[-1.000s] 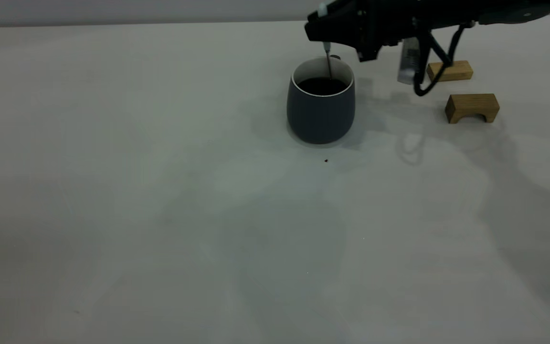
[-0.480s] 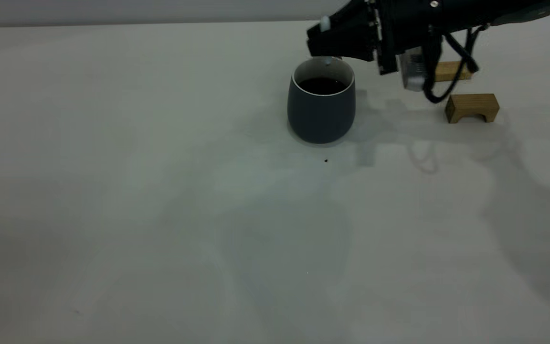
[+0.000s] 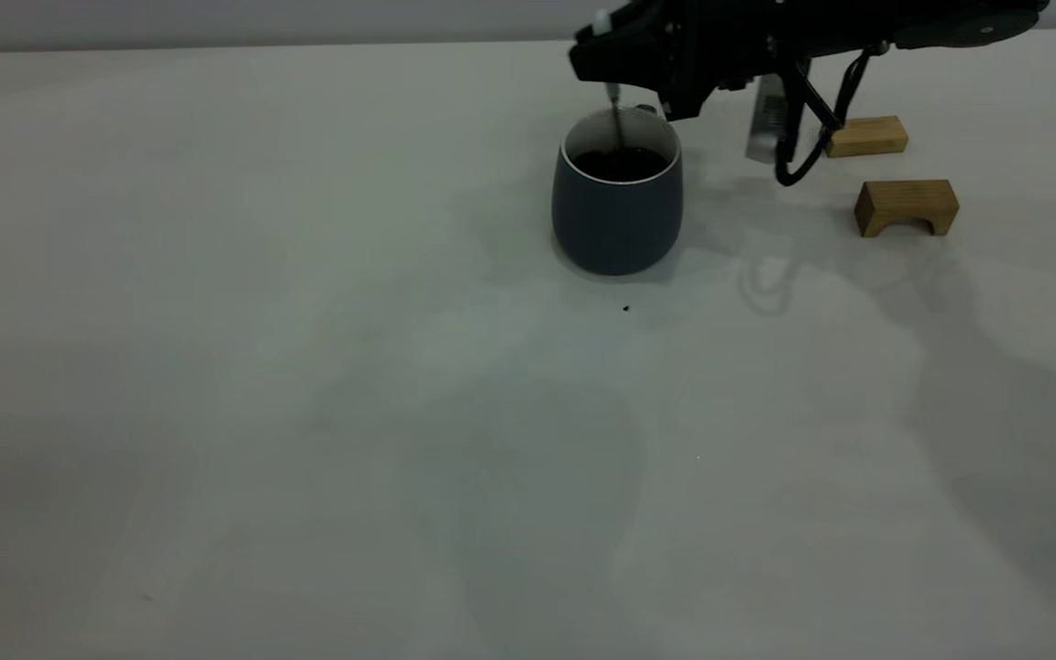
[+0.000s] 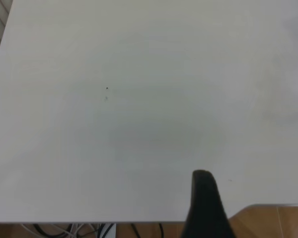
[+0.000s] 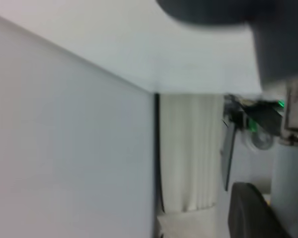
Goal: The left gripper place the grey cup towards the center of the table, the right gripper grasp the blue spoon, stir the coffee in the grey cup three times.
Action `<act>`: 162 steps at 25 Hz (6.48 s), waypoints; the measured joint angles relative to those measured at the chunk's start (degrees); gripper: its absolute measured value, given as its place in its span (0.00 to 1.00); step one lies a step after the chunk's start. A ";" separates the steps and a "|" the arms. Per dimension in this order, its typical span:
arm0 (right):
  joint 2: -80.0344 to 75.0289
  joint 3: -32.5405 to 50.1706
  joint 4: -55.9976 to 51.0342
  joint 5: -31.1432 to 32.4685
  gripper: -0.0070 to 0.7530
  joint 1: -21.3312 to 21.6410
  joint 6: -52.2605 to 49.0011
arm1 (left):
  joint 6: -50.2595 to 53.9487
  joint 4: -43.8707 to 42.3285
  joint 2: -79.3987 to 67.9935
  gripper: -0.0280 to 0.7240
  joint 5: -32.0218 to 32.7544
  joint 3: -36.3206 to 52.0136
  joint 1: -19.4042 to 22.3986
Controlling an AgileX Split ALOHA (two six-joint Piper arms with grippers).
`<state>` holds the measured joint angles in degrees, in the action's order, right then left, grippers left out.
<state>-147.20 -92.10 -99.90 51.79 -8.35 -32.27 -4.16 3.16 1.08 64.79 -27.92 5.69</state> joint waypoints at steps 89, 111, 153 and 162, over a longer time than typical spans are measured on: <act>48.02 -0.06 68.55 17.97 0.32 3.22 34.03 | 0.01 0.00 0.00 0.82 0.00 0.00 0.00; 73.43 19.35 92.22 19.08 0.28 3.26 38.57 | 0.07 0.00 0.00 0.82 0.00 0.00 0.00; 146.09 65.22 96.70 13.29 0.32 3.26 37.86 | 0.02 0.05 0.00 0.82 0.00 0.00 0.00; 146.14 65.22 96.70 13.29 0.32 3.26 37.86 | 0.07 0.05 0.00 0.82 0.00 0.00 0.00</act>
<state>-1.06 -26.88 -3.20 65.08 -5.10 5.60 -4.09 3.21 1.08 64.79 -27.92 5.69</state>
